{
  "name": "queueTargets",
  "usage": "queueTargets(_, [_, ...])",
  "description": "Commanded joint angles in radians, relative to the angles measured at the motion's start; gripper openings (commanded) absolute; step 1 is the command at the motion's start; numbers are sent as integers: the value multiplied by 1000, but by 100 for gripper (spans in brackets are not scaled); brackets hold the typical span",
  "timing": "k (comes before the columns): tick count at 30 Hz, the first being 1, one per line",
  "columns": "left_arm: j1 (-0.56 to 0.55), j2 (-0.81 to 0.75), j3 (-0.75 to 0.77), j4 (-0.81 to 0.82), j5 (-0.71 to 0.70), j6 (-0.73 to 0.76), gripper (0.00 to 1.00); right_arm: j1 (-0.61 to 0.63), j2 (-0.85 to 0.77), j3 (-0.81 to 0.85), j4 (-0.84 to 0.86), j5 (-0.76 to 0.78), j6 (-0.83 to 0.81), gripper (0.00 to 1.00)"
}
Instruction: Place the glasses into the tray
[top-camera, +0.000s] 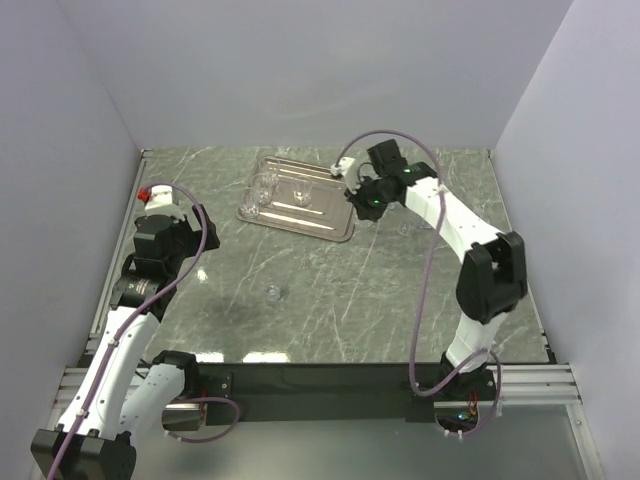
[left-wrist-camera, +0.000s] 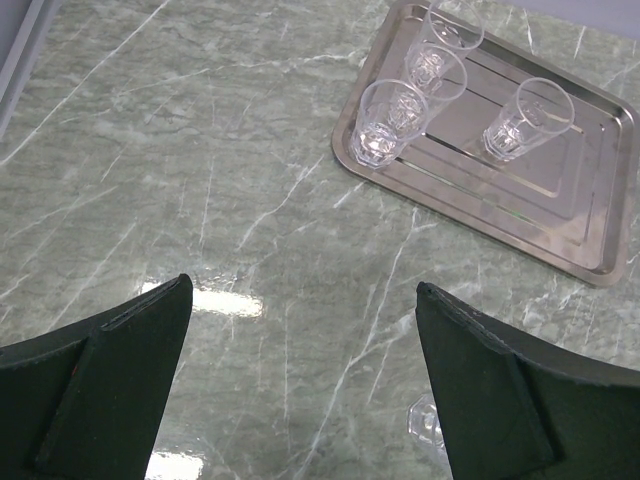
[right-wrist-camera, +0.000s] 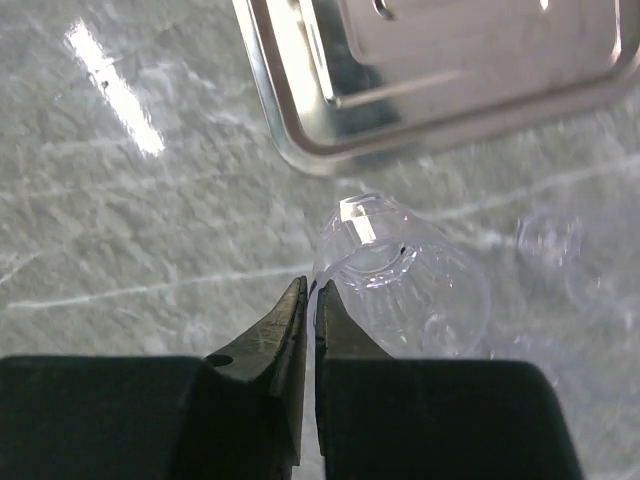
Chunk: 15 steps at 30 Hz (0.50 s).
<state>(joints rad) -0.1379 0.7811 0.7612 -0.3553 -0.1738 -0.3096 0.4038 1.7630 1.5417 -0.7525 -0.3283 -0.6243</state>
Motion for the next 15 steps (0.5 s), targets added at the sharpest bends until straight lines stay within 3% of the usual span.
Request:
queueTargets(1, [4, 3, 10, 42, -4, 15, 99, 56, 82, 135, -11, 17, -17, 0])
queueTargets(15, [9, 17, 10, 47, 5, 18, 99, 288, 483, 628, 16, 208, 14, 0])
